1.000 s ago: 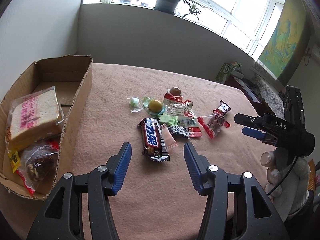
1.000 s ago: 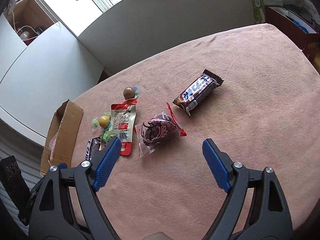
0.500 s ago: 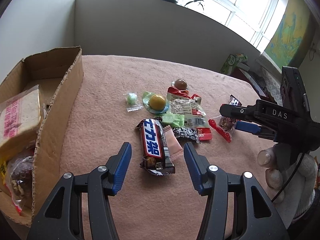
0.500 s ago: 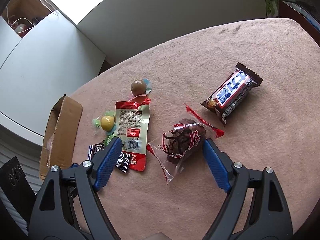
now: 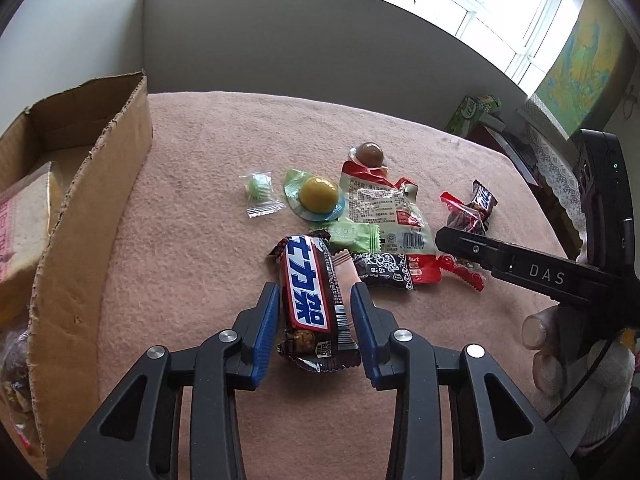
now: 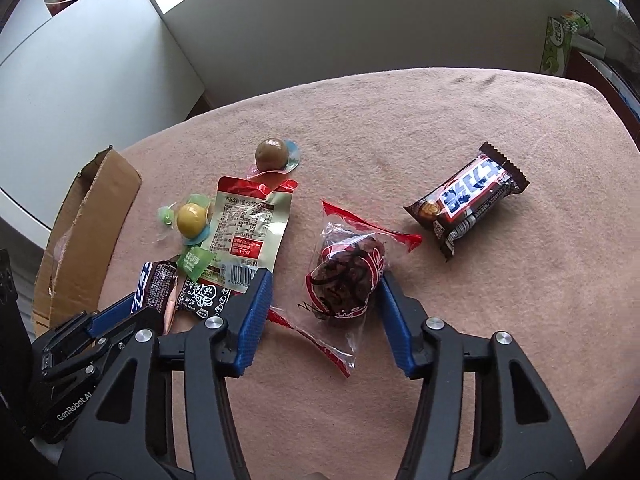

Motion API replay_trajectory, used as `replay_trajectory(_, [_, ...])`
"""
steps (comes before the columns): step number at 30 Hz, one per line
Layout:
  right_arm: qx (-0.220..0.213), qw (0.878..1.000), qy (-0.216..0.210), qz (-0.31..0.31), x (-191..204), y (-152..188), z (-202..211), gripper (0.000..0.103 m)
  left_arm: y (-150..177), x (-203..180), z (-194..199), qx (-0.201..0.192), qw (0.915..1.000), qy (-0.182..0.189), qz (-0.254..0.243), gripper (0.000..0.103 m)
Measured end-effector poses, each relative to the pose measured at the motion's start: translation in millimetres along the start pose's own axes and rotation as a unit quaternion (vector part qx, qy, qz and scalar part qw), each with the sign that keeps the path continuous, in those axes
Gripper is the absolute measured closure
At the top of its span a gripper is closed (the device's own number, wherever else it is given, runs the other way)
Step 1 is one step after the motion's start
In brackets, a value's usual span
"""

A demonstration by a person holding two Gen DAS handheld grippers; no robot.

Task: Organize snacks
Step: 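Close the left tool on the chocolate bar while the right tool grasps the pastry bag, then carry both snacks into the box and open both tools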

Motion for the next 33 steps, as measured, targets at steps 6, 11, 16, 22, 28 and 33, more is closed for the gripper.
replay_trajectory(6, [-0.004,1.0,-0.007,0.002,-1,8,8,0.053,3,3,4,-0.008,0.9999,-0.006,0.007,0.075])
replay_trajectory(11, [-0.013,1.0,-0.018,-0.004,-3,19,19,0.057,8,7,12,-0.017,0.9996,-0.007,0.019,0.075])
replay_trajectory(16, [-0.025,0.999,-0.025,-0.009,-4,28,28,0.059,13,8,19,-0.023,0.9993,-0.003,0.03,0.075])
replay_trajectory(22, [-0.044,0.998,-0.04,-0.004,6,31,50,0.06,16,5,32,-0.038,0.9987,0.004,0.034,0.075])
replay_trajectory(28, [-0.068,0.996,-0.058,0.019,31,29,75,0.06,15,4,47,-0.056,0.9975,0.01,0.042,0.075])
replay_trajectory(33, [-0.084,0.993,-0.077,0.045,61,22,91,0.06,10,9,67,-0.082,0.9954,0.011,0.049,0.075])
Point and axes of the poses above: each gripper's, at about its wrist camera, not at the fingertips, and z roughly against the way its jaws point, x to its left, y to its underside, the point moved 6 cm from there along -z, roughly the way its jaws point, and after that the axes turned 3 degrees about -z, right-handed, at the moved point
